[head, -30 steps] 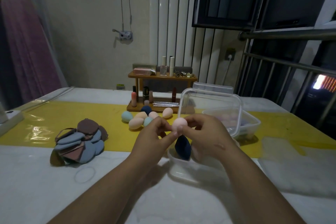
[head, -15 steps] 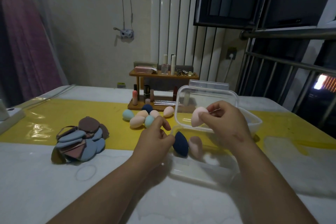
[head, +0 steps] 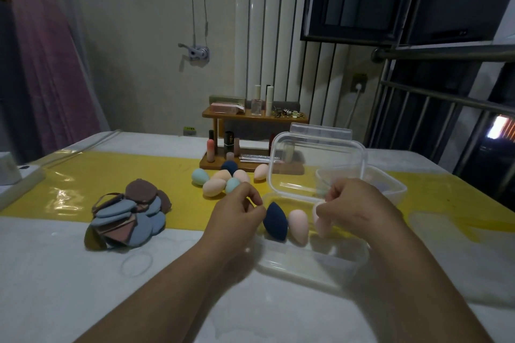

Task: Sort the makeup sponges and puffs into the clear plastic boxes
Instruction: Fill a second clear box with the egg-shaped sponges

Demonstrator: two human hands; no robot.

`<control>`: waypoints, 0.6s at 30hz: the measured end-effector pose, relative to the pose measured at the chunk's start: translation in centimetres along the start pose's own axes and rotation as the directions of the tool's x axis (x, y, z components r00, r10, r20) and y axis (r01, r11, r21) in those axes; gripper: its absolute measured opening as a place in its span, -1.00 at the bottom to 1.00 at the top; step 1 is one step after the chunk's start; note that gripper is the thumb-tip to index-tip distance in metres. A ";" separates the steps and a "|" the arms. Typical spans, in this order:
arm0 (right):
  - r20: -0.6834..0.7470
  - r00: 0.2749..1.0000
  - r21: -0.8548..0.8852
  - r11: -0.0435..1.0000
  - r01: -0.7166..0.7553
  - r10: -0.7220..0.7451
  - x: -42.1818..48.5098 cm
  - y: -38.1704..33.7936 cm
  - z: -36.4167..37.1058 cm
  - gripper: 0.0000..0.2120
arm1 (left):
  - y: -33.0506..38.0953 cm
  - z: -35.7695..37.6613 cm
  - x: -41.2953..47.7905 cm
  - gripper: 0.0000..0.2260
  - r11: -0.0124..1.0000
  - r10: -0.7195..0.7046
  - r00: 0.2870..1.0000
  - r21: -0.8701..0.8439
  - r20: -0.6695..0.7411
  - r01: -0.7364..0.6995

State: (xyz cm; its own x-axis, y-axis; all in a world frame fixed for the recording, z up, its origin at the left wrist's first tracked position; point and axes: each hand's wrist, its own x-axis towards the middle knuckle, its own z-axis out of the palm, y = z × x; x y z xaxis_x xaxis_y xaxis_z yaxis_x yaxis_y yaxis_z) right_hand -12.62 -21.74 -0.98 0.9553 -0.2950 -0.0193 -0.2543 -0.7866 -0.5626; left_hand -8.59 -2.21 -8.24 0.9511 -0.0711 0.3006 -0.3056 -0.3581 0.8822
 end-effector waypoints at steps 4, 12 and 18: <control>0.029 0.999 -0.109 0.994 -0.018 0.022 -0.1 -0.3 0.0 -0.83 | -0.1 0.0 0.0 -0.85 1.000 0.011 1.000 -0.007 -0.004 -0.011; 0.054 0.997 -0.305 0.951 -0.041 0.060 0.0 -0.7 0.4 -0.68 | -0.1 0.0 0.0 -0.85 1.000 0.014 1.000 -0.022 0.006 -0.014; 0.094 0.990 -0.326 0.943 -0.068 0.104 0.7 -0.6 1.0 -0.41 | -0.1 0.0 0.1 -0.82 1.000 0.011 1.000 -0.013 0.012 -0.010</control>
State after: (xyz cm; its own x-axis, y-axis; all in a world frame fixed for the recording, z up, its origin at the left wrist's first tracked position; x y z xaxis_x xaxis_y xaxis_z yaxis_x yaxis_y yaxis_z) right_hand -11.68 -20.88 -1.50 0.9337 -0.3226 -0.1552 -0.3536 -0.8986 -0.2596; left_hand -8.47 -2.18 -8.30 0.9483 -0.0865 0.3055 -0.3161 -0.3448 0.8839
